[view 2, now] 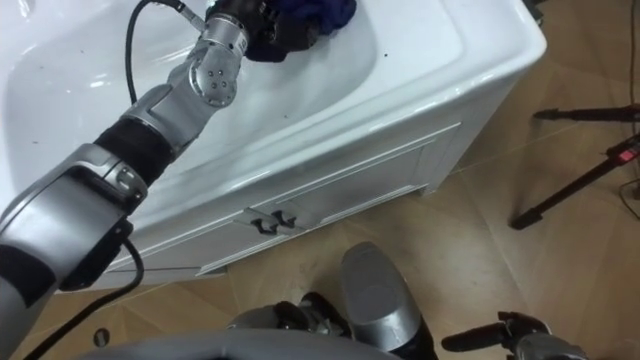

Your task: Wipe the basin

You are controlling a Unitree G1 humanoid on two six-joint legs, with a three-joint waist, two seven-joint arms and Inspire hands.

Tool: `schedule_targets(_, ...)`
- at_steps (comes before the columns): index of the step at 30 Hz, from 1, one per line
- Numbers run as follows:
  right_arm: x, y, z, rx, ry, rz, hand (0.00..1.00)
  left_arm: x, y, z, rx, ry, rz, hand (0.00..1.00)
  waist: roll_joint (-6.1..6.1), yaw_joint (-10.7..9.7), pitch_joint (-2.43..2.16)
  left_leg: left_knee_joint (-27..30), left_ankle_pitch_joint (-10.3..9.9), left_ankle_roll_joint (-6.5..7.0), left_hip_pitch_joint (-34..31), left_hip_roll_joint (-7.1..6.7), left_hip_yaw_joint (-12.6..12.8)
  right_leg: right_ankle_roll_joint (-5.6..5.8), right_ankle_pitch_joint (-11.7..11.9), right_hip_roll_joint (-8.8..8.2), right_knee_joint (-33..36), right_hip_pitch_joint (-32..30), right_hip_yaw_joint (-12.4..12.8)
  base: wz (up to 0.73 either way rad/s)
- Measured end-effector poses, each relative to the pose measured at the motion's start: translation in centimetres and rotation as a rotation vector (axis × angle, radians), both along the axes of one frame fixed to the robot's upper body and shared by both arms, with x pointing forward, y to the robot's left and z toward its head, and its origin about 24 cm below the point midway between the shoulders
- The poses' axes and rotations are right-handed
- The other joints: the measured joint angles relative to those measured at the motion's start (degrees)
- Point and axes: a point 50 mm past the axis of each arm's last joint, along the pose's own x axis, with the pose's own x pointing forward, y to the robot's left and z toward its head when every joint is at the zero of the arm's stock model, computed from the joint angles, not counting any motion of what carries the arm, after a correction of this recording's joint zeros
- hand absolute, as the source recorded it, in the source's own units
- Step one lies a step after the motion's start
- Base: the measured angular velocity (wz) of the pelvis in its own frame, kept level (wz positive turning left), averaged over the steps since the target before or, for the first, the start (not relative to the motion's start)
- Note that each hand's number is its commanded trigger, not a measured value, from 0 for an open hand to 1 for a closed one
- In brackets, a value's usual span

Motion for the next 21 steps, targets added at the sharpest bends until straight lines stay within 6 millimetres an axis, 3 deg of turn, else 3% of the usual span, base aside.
schedule_targets(8,-0.2,0.0,0.0,-0.006,0.020,0.027,0.00,0.0,-0.1,-0.1,0.002,0.011,-0.008,1.00,-0.65,0.0,0.36,0.2,0.0,-0.01,0.7,0.05,0.0,0.04,0.0,0.04,-0.1,0.8,0.1,0.00)
schedule_targets(11,-0.2,0.0,0.0,-0.008,0.031,0.037,0.00,0.0,0.1,-0.4,0.012,0.031,-0.012,1.00,-0.79,0.0,0.30,-0.4,-0.1,-0.08,1.1,0.09,0.0,0.02,0.0,0.14,-0.3,1.2,0.1,0.00)
schedule_targets(15,-0.3,0.0,0.0,-0.008,0.040,0.029,0.00,-0.4,0.7,-2.2,0.052,0.112,-0.011,1.00,-1.32,0.1,0.36,-1.7,0.0,-0.20,3.4,0.02,0.6,-0.06,0.0,0.21,-1.0,3.0,0.1,-0.06)
schedule_targets(21,0.3,0.2,0.0,-0.002,0.034,0.034,0.00,-1.3,1.9,-4.8,0.100,0.194,-0.004,1.00,-2.19,0.1,0.08,-1.9,0.1,-0.37,4.0,0.04,0.0,-0.13,0.1,0.24,-2.1,4.4,-0.6,0.04)
